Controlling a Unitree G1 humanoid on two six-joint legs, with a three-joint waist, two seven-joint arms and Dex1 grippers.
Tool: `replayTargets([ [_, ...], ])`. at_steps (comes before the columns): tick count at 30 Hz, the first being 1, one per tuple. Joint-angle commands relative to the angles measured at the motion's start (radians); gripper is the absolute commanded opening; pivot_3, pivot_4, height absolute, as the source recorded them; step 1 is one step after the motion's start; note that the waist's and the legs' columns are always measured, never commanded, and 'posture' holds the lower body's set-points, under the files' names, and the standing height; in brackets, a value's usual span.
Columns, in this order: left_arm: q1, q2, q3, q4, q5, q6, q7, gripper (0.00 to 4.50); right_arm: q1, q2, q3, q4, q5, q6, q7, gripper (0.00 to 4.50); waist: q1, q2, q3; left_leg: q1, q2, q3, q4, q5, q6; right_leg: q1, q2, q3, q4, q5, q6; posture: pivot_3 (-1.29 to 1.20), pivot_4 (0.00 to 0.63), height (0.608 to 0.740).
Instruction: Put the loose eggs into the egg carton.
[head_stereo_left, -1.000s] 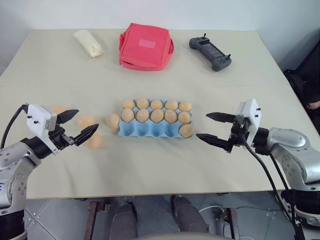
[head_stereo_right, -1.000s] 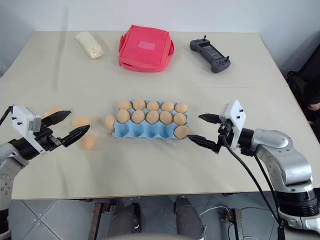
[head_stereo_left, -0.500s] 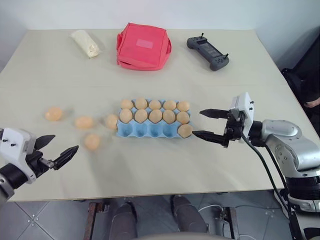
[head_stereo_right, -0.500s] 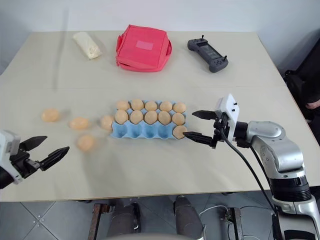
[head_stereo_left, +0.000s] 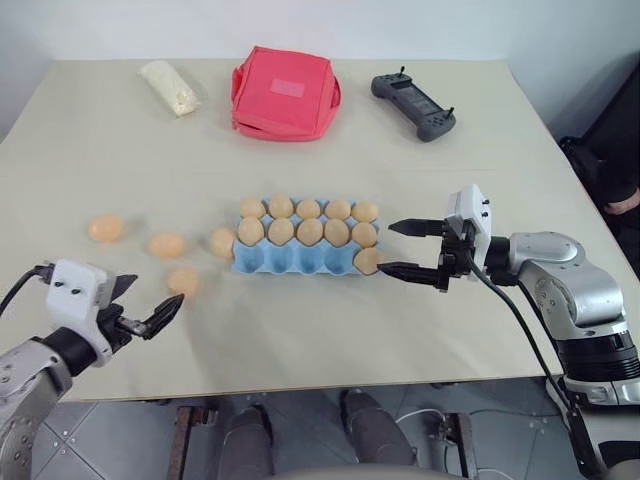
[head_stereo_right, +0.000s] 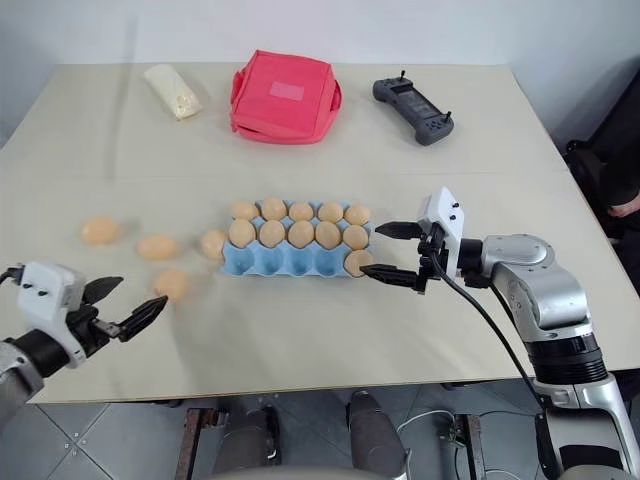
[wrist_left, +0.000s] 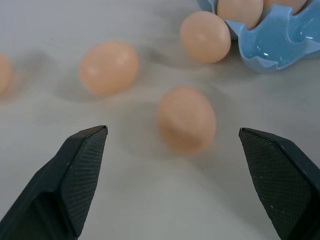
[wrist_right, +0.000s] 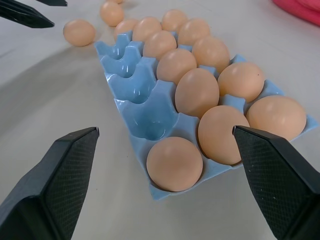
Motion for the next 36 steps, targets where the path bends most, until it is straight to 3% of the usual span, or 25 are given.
replayTargets([
  [1, -0.039, -0.005, -0.05, 0.028, 0.037, -0.023, 0.019, 4.48, 0.0, -0.02, -0.03, -0.034, 0.013, 0.003, 0.014, 4.5, -0.001, 0.0, 0.0, 0.0, 0.0, 0.0, 0.0, 0.0, 0.0, 0.0, 0.0, 0.0, 0.0, 0.0, 0.0, 0.0, 0.15, 0.74],
  [12, -0.114, 0.003, -0.204, 0.154, 0.125, -0.071, -0.005, 4.48, 0.029, -0.053, -0.074, -0.093, 0.059, 0.048, 0.023, 4.5, 0.001, 0.0, 0.0, 0.0, 0.0, 0.0, 0.0, 0.0, 0.0, 0.0, 0.0, 0.0, 0.0, 0.001, 0.002, 0.0, 0.15, 0.74],
  [15, -0.155, -0.005, -0.232, 0.2, 0.142, -0.084, -0.007, 3.95, 0.032, -0.054, -0.079, -0.099, 0.06, 0.051, 0.018, 4.5, 0.001, 0.0, 0.0, 0.0, 0.0, 0.0, 0.0, 0.0, 0.0, 0.0, 0.0, 0.0, 0.0, 0.001, 0.002, 0.0, 0.15, 0.74],
  [21, -0.205, -0.019, -0.245, 0.225, 0.148, -0.099, -0.01, 1.99, 0.04, -0.059, -0.083, -0.105, 0.061, 0.049, 0.009, 4.5, 0.002, 0.0, 0.0, 0.0, 0.0, 0.0, 0.002, 0.0, 0.0, 0.001, 0.0, 0.0, 0.0, 0.001, 0.003, 0.0, 0.15, 0.74],
  [23, -0.206, -0.013, -0.244, 0.218, 0.144, -0.101, -0.02, 1.59, 0.044, -0.061, -0.086, -0.107, 0.06, 0.048, 0.007, 4.5, 0.003, 0.0, 0.0, 0.0, 0.0, 0.0, 0.002, 0.0, 0.0, 0.001, 0.0, 0.0, 0.0, 0.003, 0.005, 0.0, 0.15, 0.74],
  [30, -0.254, 0.014, -0.216, 0.121, 0.048, -0.076, -0.099, 1.48, 0.069, -0.067, -0.107, -0.126, 0.063, 0.045, -0.011, 4.5, 0.003, 0.0, 0.0, 0.0, 0.0, -0.001, 0.001, 0.0, 0.0, 0.001, 0.0, 0.0, 0.0, 0.003, 0.005, 0.0, 0.15, 0.74],
  [36, -0.447, 0.024, -0.287, 0.128, 0.004, -0.038, -0.128, 1.48, 0.121, -0.074, -0.154, -0.178, 0.075, 0.052, -0.039, 4.5, 0.013, 0.0, 0.0, -0.001, -0.001, -0.001, 0.003, 0.0, 0.0, 0.002, 0.0, 0.0, 0.0, 0.003, 0.006, 0.0, 0.15, 0.74],
])
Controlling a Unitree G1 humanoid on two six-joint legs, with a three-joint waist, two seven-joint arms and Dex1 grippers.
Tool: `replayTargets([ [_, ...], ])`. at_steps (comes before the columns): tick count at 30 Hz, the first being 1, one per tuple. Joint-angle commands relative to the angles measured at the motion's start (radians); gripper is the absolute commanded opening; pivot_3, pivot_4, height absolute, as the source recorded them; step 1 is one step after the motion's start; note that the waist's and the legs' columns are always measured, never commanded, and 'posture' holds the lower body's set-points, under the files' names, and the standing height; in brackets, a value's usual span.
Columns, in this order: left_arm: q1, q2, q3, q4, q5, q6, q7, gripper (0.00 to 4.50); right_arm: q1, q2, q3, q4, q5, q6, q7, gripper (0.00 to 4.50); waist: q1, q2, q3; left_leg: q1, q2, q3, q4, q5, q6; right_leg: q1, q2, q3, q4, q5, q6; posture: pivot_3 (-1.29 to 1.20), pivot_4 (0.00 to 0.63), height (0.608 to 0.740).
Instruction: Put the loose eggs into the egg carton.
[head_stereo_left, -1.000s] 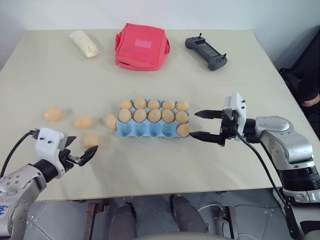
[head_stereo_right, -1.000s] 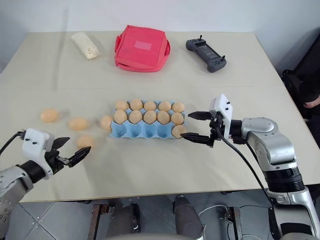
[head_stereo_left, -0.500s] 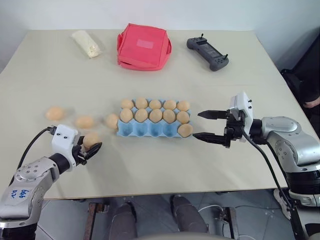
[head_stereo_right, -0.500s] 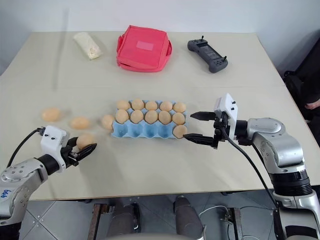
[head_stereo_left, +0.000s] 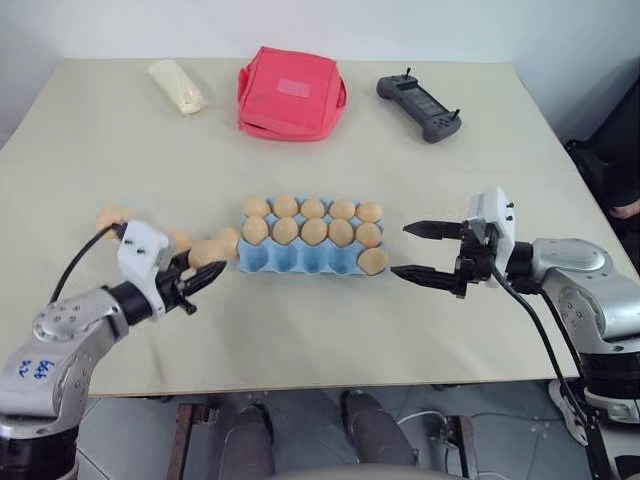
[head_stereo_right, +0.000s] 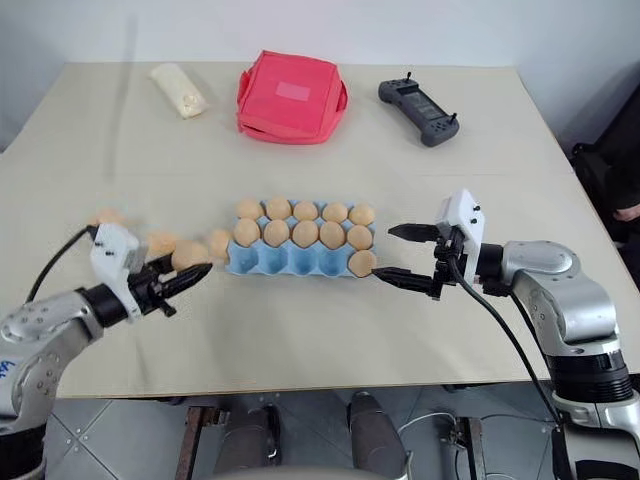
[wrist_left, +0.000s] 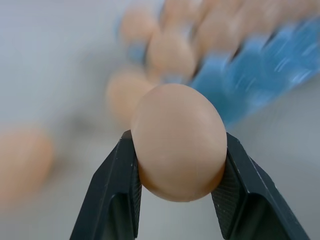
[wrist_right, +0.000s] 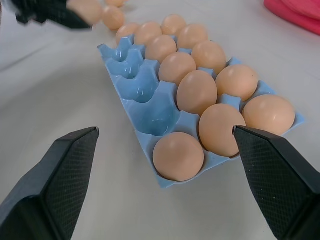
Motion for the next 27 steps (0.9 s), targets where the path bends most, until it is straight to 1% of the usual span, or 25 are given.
replayTargets([
  [1, -0.106, 0.011, -0.06, 0.012, -0.015, 0.009, -0.022, 1.48, 0.033, -0.026, -0.069, -0.066, 0.029, 0.005, -0.019, 4.5, 0.003, 0.0, 0.0, 0.0, 0.0, 0.0, 0.0, 0.0, 0.0, 0.0, 0.0, 0.0, 0.0, 0.001, 0.002, 0.0, 0.15, 0.74],
  [5, -0.234, -0.026, -0.16, 0.088, 0.007, -0.02, -0.055, 1.48, 0.098, -0.04, -0.115, -0.122, 0.052, 0.014, -0.024, 4.5, 0.014, 0.0, 0.0, 0.0, 0.0, 0.0, 0.001, 0.0, 0.0, 0.0, 0.0, 0.0, 0.0, 0.003, 0.006, 0.0, 0.15, 0.74],
  [9, -0.353, -0.094, -0.292, 0.218, 0.066, -0.107, -0.113, 1.48, 0.183, -0.047, -0.153, -0.194, 0.07, 0.016, -0.045, 4.5, 0.021, 0.0, 0.0, 0.0, -0.001, -0.001, 0.001, 0.0, 0.0, 0.001, 0.0, 0.0, 0.0, 0.003, 0.006, 0.0, 0.15, 0.74],
  [14, -0.478, -0.199, -0.437, 0.364, 0.105, -0.183, -0.225, 1.48, 0.249, -0.026, -0.189, -0.248, 0.074, 0.012, -0.117, 4.5, 0.023, 0.0, 0.0, 0.0, -0.001, -0.001, 0.002, 0.0, 0.0, 0.002, 0.0, 0.0, 0.0, 0.003, 0.007, 0.0, 0.15, 0.74],
  [18, -0.538, -0.249, -0.501, 0.452, 0.132, -0.222, -0.299, 1.48, 0.298, -0.017, -0.209, -0.29, 0.082, 0.013, -0.162, 4.5, 0.02, 0.0, 0.0, 0.0, -0.001, -0.002, 0.002, 0.0, 0.001, 0.002, 0.0, 0.0, -0.001, 0.004, 0.007, 0.0, 0.15, 0.74],
  [21, -0.57, -0.266, -0.541, 0.513, 0.162, -0.248, -0.345, 1.48, 0.333, -0.013, -0.224, -0.317, 0.084, 0.009, -0.191, 4.5, 0.019, 0.0, 0.0, 0.0, -0.001, -0.002, 0.002, 0.0, 0.001, 0.002, 0.0, 0.0, 0.0, 0.004, 0.007, 0.0, 0.15, 0.74],
  [27, -0.594, -0.288, -0.561, 0.588, 0.224, -0.305, -0.37, 1.48, 0.395, -0.004, -0.259, -0.367, 0.101, 0.01, -0.241, 4.5, 0.023, 0.0, 0.0, 0.0, -0.002, -0.003, 0.003, 0.0, 0.001, 0.003, 0.0, 0.0, 0.0, 0.004, 0.007, 0.0, 0.15, 0.74],
])
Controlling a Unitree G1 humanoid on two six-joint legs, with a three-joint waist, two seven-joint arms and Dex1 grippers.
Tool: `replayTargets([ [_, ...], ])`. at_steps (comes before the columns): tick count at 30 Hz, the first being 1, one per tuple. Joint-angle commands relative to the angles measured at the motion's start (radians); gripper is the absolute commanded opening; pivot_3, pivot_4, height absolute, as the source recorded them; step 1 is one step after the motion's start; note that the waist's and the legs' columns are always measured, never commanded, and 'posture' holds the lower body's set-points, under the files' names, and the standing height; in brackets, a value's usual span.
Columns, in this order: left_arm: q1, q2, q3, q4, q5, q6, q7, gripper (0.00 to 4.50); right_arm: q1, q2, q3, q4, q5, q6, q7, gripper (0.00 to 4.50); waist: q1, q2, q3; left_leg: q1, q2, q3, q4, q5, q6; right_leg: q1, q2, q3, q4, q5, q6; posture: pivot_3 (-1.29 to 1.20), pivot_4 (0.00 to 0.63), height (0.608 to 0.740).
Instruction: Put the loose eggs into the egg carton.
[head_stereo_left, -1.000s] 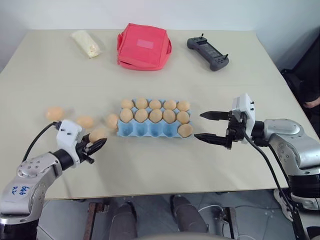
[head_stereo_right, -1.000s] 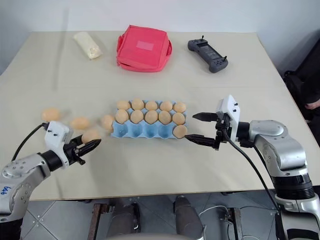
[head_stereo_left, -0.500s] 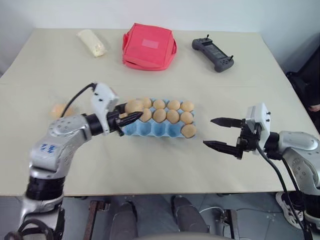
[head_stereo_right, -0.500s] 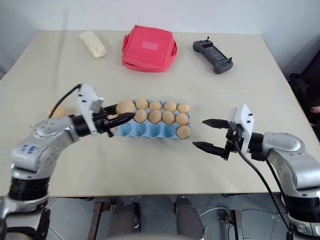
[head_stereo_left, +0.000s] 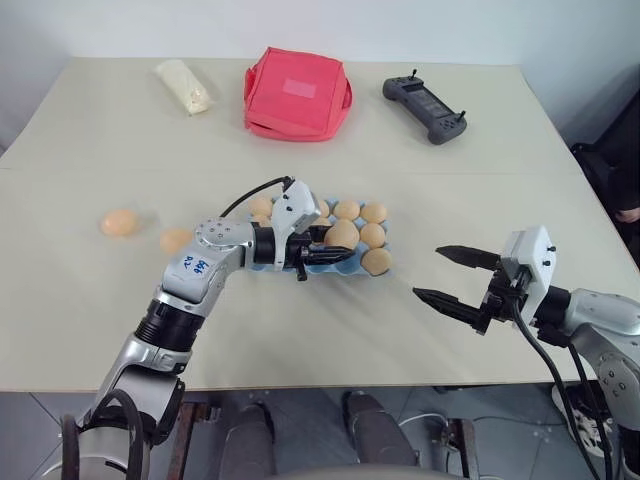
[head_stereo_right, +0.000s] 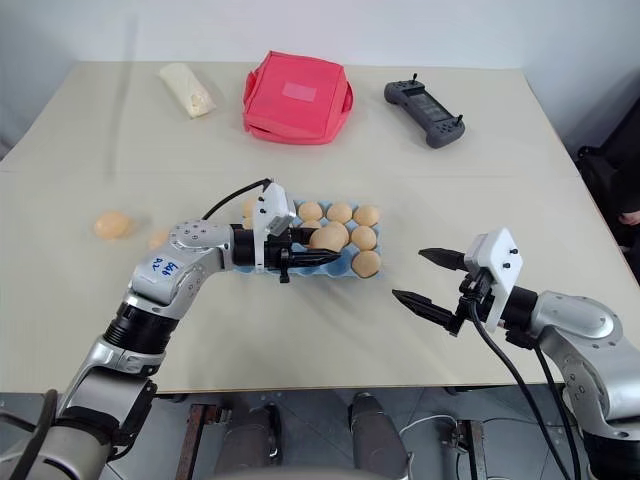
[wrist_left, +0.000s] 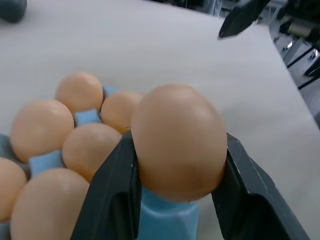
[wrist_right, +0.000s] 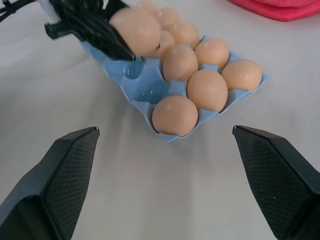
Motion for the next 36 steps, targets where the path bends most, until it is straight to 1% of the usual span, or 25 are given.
replayTargets([
  [1, -0.023, -0.018, -0.002, 0.012, 0.027, -0.048, -0.018, 1.48, 0.023, 0.007, -0.043, -0.056, 0.027, -0.008, -0.025, 4.5, 0.002, 0.0, 0.0, 0.0, 0.0, 0.0, 0.0, 0.0, 0.0, 0.0, 0.0, 0.0, 0.0, 0.0, 0.0, 0.0, 0.15, 0.74],
  [5, -0.026, -0.04, -0.008, 0.034, 0.052, -0.061, -0.027, 1.48, 0.035, 0.01, -0.045, -0.067, 0.03, -0.01, -0.043, 4.5, 0.003, 0.0, 0.0, 0.0, 0.0, -0.001, 0.0, 0.0, 0.0, 0.0, 0.0, 0.0, 0.0, 0.0, 0.0, 0.0, 0.15, 0.74],
  [7, -0.032, -0.049, -0.001, 0.042, 0.058, -0.057, -0.024, 2.19, 0.035, 0.009, -0.045, -0.067, 0.032, -0.01, -0.048, 4.5, 0.003, 0.0, 0.0, 0.0, 0.0, -0.001, 0.0, 0.0, 0.0, 0.0, 0.0, 0.0, 0.0, 0.0, 0.0, 0.0, 0.15, 0.74],
  [8, -0.032, -0.051, 0.001, 0.042, 0.061, -0.054, -0.025, 2.35, 0.034, 0.008, -0.044, -0.067, 0.031, -0.01, -0.048, 4.5, 0.004, 0.0, 0.0, 0.0, 0.0, -0.001, 0.0, 0.0, 0.0, 0.0, 0.0, 0.0, 0.0, 0.0, 0.0, 0.0, 0.15, 0.74],
  [9, -0.033, -0.052, 0.003, 0.041, 0.064, -0.052, -0.026, 2.65, 0.034, 0.007, -0.044, -0.067, 0.031, -0.01, -0.049, 4.5, 0.004, 0.0, 0.0, 0.0, 0.0, -0.001, 0.0, 0.0, 0.001, 0.001, 0.0, 0.0, 0.0, 0.0, 0.0, 0.0, 0.15, 0.74],
  [11, -0.034, -0.055, 0.01, 0.04, 0.069, -0.051, -0.023, 3.4, 0.028, 0.005, -0.041, -0.063, 0.031, -0.01, -0.049, 4.5, 0.004, 0.0, 0.0, 0.0, 0.0, -0.001, 0.0, 0.0, 0.0, 0.001, 0.0, 0.0, 0.0, 0.0, 0.0, 0.0, 0.15, 0.74],
  [12, -0.034, -0.054, 0.014, 0.037, 0.071, -0.05, -0.023, 3.65, 0.024, 0.003, -0.039, -0.061, 0.031, -0.009, -0.049, 4.5, 0.004, 0.0, 0.0, 0.0, 0.0, -0.001, 0.0, 0.0, 0.001, 0.001, 0.0, 0.0, 0.0, 0.0, 0.0, 0.0, 0.15, 0.74],
  [14, -0.036, -0.053, 0.028, 0.03, 0.061, -0.038, -0.024, 4.28, 0.014, 0.001, -0.034, -0.056, 0.031, -0.008, -0.047, 4.5, 0.004, 0.0, 0.0, 0.0, 0.0, -0.001, 0.0, 0.0, 0.001, 0.001, 0.0, 0.0, 0.0, 0.0, 0.0, 0.0, 0.15, 0.74],
  [15, -0.037, -0.054, 0.032, 0.028, 0.057, -0.034, -0.024, 4.46, 0.012, 0.0, -0.033, -0.055, 0.03, -0.007, -0.046, 4.5, 0.004, 0.0, 0.0, 0.0, 0.0, -0.001, 0.0, 0.0, 0.001, 0.001, 0.0, 0.0, 0.0, 0.0, 0.0, 0.0, 0.15, 0.74],
  [19, -0.023, -0.019, 0.074, -0.029, 0.059, -0.029, -0.003, 4.46, -0.03, -0.01, -0.008, -0.025, 0.025, -0.005, -0.024, 4.5, 0.001, 0.0, 0.0, 0.0, 0.0, -0.001, 0.0, 0.0, 0.001, 0.001, 0.0, 0.0, 0.0, 0.0, 0.0, 0.0, 0.15, 0.74],
  [21, -0.012, -0.005, 0.116, -0.068, 0.046, -0.003, 0.029, 4.46, -0.049, -0.014, -0.002, -0.009, 0.025, -0.004, -0.012, 4.5, -0.001, 0.0, 0.0, 0.0, 0.0, -0.001, 0.0, 0.0, 0.001, 0.001, 0.0, 0.0, 0.0, 0.0, 0.0, 0.0, 0.15, 0.74],
  [25, 0.038, 0.062, 0.208, -0.164, 0.026, 0.059, 0.078, 4.46, -0.08, -0.026, 0.016, 0.022, 0.022, -0.004, 0.02, 4.5, -0.001, 0.0, 0.0, 0.0, 0.0, -0.001, -0.001, 0.0, 0.001, 0.001, 0.0, 0.0, 0.0, 0.0, 0.001, 0.0, 0.15, 0.74],
  [29, 0.12, 0.14, 0.323, -0.249, 0.012, 0.106, 0.128, 4.46, -0.122, -0.035, 0.043, 0.062, 0.014, -0.007, 0.051, 4.5, -0.002, 0.0, 0.0, 0.0, 0.0, -0.001, -0.001, 0.0, 0.001, 0.001, 0.0, 0.0, 0.0, 0.0, 0.001, 0.0, 0.15, 0.74],
  [33, 0.21, 0.193, 0.449, -0.313, -0.007, 0.155, 0.192, 4.46, -0.158, -0.042, 0.065, 0.096, 0.007, -0.011, 0.077, 4.5, -0.003, 0.0, 0.0, 0.0, 0.0, -0.001, 0.0, 0.0, 0.001, 0.001, 0.0, 0.0, 0.0, 0.0, 0.001, 0.0, 0.15, 0.74],
  [36, 0.31, 0.226, 0.541, -0.346, -0.007, 0.169, 0.229, 4.46, -0.183, -0.048, 0.081, 0.121, 0.002, -0.015, 0.1, 4.5, -0.003, 0.0, 0.0, 0.0, 0.0, -0.001, 0.0, 0.0, 0.001, 0.001, 0.0, 0.0, 0.0, 0.0, 0.001, 0.0, 0.15, 0.74],
])
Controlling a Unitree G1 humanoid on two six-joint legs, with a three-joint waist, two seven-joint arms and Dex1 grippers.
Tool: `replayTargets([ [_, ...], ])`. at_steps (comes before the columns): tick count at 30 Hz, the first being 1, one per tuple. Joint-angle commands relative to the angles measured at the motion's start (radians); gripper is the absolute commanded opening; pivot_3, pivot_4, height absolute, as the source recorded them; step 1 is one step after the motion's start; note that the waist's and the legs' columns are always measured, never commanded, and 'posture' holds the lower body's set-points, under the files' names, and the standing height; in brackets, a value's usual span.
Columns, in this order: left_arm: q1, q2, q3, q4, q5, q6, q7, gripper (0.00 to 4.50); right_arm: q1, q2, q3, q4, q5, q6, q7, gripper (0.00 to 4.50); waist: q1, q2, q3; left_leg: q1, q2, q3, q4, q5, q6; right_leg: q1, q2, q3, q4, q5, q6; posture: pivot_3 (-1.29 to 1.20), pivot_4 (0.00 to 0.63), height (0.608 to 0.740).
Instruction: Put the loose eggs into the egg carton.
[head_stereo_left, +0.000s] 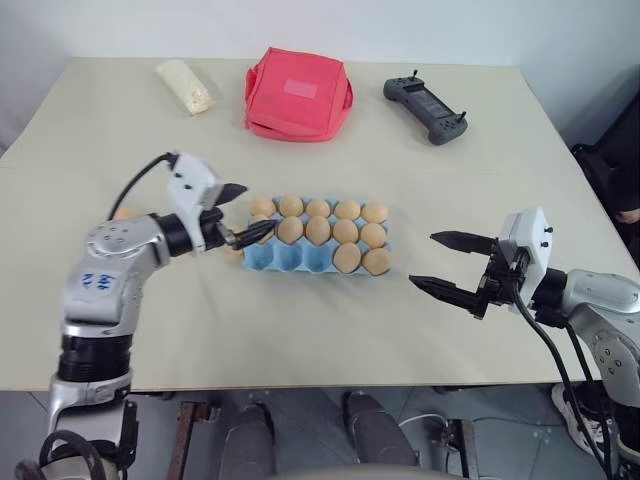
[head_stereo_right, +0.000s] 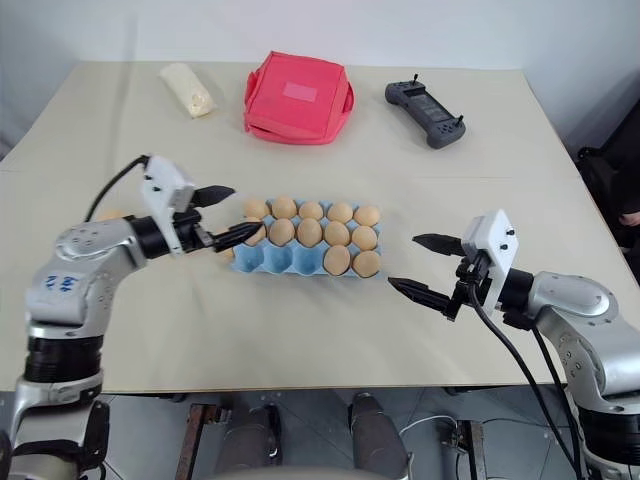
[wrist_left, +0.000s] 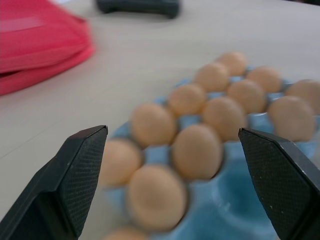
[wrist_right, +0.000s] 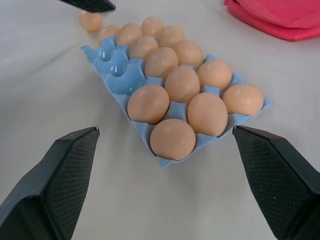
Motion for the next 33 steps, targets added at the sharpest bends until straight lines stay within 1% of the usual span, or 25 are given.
replayTargets([
  [1, 0.097, 0.037, 0.104, -0.074, -0.021, 0.014, 0.034, 4.46, -0.027, -0.024, 0.002, 0.015, -0.003, -0.014, 0.032, 4.5, -0.001, 0.0, 0.0, 0.0, 0.0, 0.0, 0.0, 0.0, 0.0, 0.0, 0.0, 0.0, 0.0, 0.0, 0.0, 0.0, 0.15, 0.74],
  [7, 0.365, 0.051, 0.265, -0.157, -0.061, 0.015, 0.033, 4.46, -0.099, -0.023, 0.049, 0.077, -0.023, -0.024, 0.081, 4.5, -0.005, 0.0, 0.0, 0.0, 0.001, 0.001, -0.001, -0.001, 0.0, -0.001, 0.0, 0.0, 0.0, -0.001, -0.002, 0.0, 0.15, 0.74],
  [9, 0.425, 0.048, 0.306, -0.188, -0.077, 0.025, 0.043, 4.46, -0.12, -0.02, 0.061, 0.094, -0.028, -0.025, 0.092, 4.5, -0.003, -0.001, 0.0, 0.0, 0.001, 0.001, -0.001, -0.001, 0.0, -0.001, 0.0, -0.001, 0.0, -0.004, -0.007, 0.0, 0.15, 0.74],
  [11, 0.478, 0.046, 0.334, -0.218, -0.093, 0.03, 0.042, 4.46, -0.136, -0.018, 0.073, 0.106, -0.033, -0.026, 0.106, 4.5, -0.001, -0.001, 0.001, 0.0, 0.001, 0.001, -0.001, -0.001, 0.0, -0.001, 0.0, -0.001, 0.0, -0.007, -0.014, 0.0, 0.15, 0.74],
  [15, 0.512, 0.044, 0.346, -0.243, -0.116, 0.037, 0.054, 4.46, -0.158, -0.013, 0.085, 0.122, -0.042, -0.027, 0.119, 4.5, -0.002, -0.001, 0.001, 0.0, 0.0, 0.001, 0.0, -0.001, 0.0, 0.0, -0.001, -0.001, -0.002, -0.008, -0.016, 0.0, 0.15, 0.74],
  [19, 0.488, 0.046, 0.318, -0.251, -0.128, 0.038, 0.071, 4.46, -0.164, -0.011, 0.091, 0.125, -0.045, -0.027, 0.124, 4.5, -0.005, -0.001, 0.001, 0.001, 0.001, 0.001, 0.0, -0.001, 0.0, 0.0, -0.001, -0.001, -0.002, -0.008, -0.017, 0.0, 0.15, 0.74],
  [24, 0.338, 0.061, 0.196, -0.199, -0.086, 0.043, 0.12, 4.46, -0.151, -0.013, 0.083, 0.108, -0.042, -0.023, 0.118, 4.5, -0.001, -0.001, 0.001, 0.0, 0.0, 0.0, 0.0, -0.001, 0.0, 0.001, -0.001, -0.001, -0.002, -0.008, -0.016, 0.0, 0.15, 0.74],
  [29, 0.177, 0.065, 0.06, -0.121, -0.054, 0.075, 0.147, 4.46, -0.132, -0.012, 0.069, 0.089, -0.041, -0.019, 0.102, 4.5, -0.006, -0.001, 0.001, 0.0, 0.0, 0.0, 0.0, -0.001, 0.0, 0.001, -0.001, -0.001, -0.002, -0.005, -0.011, 0.0, 0.15, 0.74],
  [33, 0.084, 0.057, -0.025, -0.053, -0.032, 0.06, 0.136, 4.46, -0.101, -0.012, 0.049, 0.058, -0.032, -0.013, 0.08, 4.5, -0.004, -0.001, 0.001, 0.0, 0.0, 0.001, -0.002, -0.001, -0.001, -0.001, -0.001, -0.001, -0.002, -0.001, -0.002, 0.0, 0.15, 0.74],
])
